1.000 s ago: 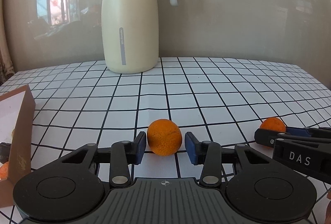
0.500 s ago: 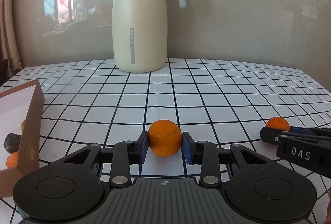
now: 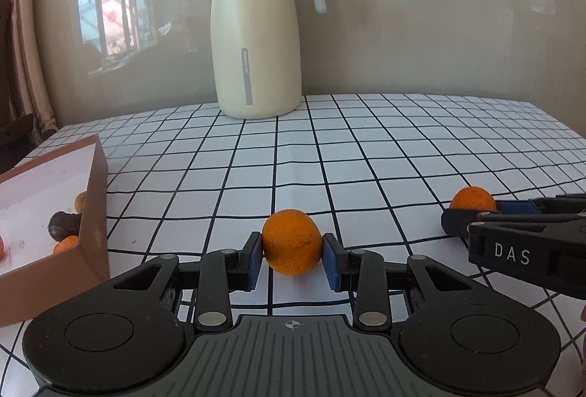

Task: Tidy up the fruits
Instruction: 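Carry both held oranges back over the brown box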

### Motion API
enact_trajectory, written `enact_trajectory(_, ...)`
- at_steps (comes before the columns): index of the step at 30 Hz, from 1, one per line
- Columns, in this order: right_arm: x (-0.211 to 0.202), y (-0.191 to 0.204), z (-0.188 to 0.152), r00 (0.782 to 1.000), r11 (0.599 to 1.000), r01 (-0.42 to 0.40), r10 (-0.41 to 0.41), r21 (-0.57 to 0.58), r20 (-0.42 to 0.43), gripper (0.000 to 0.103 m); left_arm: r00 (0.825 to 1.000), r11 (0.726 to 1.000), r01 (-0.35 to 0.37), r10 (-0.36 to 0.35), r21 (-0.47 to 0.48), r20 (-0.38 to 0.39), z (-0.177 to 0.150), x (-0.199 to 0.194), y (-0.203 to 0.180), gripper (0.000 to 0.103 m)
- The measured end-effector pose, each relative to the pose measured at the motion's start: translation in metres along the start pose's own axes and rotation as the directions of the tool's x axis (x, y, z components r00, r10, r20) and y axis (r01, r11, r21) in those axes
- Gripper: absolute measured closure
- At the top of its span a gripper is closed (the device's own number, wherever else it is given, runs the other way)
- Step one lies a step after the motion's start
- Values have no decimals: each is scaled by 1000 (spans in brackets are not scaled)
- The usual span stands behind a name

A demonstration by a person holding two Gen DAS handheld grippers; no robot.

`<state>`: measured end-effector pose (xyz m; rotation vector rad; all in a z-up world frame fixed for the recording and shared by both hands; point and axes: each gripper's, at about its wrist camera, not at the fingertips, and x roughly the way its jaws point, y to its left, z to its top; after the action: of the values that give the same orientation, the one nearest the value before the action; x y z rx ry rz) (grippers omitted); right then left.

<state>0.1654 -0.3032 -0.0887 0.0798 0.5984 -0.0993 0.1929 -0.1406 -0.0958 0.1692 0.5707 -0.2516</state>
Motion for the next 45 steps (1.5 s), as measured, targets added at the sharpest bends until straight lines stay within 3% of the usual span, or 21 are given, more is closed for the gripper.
enact_trajectory(10,4,0,6,1000,999,-21,21,24,4,71,1000,1000,-4,4,-18,-6,5,7,-2,68)
enact_trajectory(28,-11,10,3,998,999,-49,48,13,37,75,1000,999,-9,11,-51,28,-2,-10,11,69)
enact_trajectory(37,-42,57,5,983,985,-156,162,-70,91,75,996,991,-65,72,-114,52,-8,-56,54,69)
enact_trajectory(45,-72,118,3,949,949,-280,296,-143,107,75,983,971,-158,172,-180,67,-23,-105,112,69)
